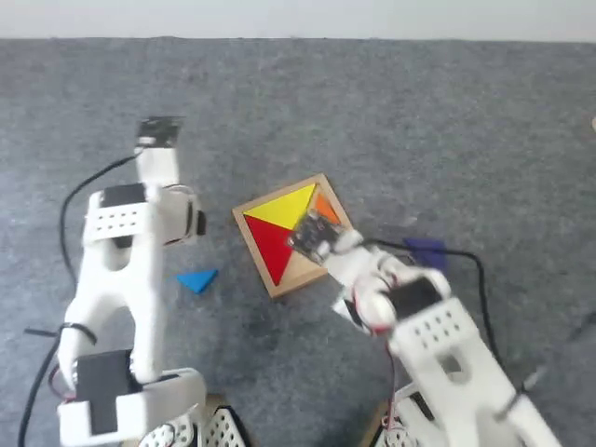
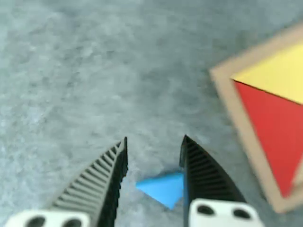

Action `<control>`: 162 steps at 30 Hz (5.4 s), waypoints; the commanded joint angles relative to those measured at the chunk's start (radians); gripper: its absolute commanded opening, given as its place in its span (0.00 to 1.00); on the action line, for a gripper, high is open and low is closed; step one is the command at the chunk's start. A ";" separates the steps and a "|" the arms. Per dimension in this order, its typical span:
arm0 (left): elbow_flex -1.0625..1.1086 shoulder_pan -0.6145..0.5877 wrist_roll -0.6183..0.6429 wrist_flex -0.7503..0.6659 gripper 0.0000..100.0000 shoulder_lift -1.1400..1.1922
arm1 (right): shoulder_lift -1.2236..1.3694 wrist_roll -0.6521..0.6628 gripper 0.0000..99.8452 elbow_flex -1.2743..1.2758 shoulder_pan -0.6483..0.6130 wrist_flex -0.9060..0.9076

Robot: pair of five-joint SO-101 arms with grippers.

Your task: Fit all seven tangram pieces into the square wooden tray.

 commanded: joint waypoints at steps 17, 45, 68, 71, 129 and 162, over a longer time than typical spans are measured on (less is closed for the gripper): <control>0.001 -0.072 0.051 -0.064 0.18 -0.049 | 0.762 -0.012 0.08 -0.436 -0.038 -0.262; 0.001 -0.069 0.051 -0.044 0.18 -0.051 | 0.852 0.005 0.08 -0.873 0.019 0.033; 0.002 -0.060 0.051 -0.044 0.18 -0.051 | 1.001 0.028 0.08 -0.738 0.090 -0.127; 0.002 -0.060 0.051 -0.044 0.18 -0.051 | 1.018 0.041 0.08 -0.776 0.093 -0.128; 0.019 -0.026 0.052 -0.032 0.18 -0.051 | 0.245 0.160 0.26 -0.038 0.200 0.220; 0.021 -0.026 0.052 -0.029 0.18 -0.055 | 0.430 0.028 0.03 0.064 0.110 -0.056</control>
